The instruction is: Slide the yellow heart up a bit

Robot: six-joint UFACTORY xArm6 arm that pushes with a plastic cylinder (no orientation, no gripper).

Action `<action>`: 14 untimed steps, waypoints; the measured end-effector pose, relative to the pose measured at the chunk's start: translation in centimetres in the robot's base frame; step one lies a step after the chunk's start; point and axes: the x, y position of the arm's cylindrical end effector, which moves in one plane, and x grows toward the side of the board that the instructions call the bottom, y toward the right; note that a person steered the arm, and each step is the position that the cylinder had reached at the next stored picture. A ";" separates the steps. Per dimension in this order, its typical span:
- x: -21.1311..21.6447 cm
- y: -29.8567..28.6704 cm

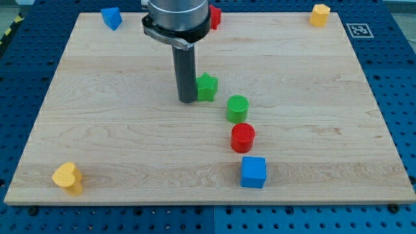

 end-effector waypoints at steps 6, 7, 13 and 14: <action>5.2 -2.9; 5.2 -3.3; 17.9 -18.4; 17.9 -15.7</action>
